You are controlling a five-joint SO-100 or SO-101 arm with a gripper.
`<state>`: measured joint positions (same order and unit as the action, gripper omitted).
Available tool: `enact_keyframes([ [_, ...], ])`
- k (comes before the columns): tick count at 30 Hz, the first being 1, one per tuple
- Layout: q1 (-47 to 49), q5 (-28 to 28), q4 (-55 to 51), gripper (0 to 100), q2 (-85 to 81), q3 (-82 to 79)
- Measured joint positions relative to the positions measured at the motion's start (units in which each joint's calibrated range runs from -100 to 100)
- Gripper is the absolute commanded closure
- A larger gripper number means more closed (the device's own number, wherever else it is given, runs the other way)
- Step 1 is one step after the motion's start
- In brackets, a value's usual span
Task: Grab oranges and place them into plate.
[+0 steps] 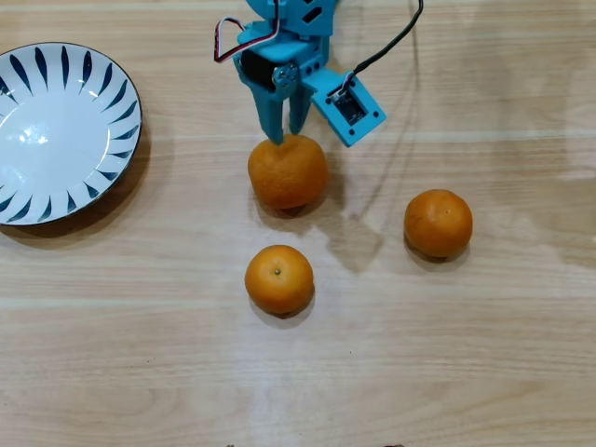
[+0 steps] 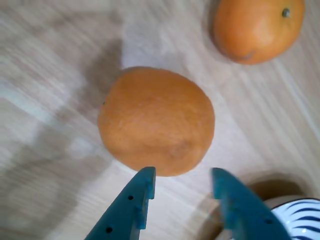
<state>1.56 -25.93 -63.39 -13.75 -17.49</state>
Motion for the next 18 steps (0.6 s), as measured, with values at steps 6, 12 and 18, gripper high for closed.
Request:
enact_keyframes([
  [6,2.53,-5.27,-0.17,60,-0.08,-0.27],
  [12,4.73,-12.88,-4.48,55,-0.08,-0.27],
  [18,6.16,-19.35,-10.08,55,1.02,3.63],
])
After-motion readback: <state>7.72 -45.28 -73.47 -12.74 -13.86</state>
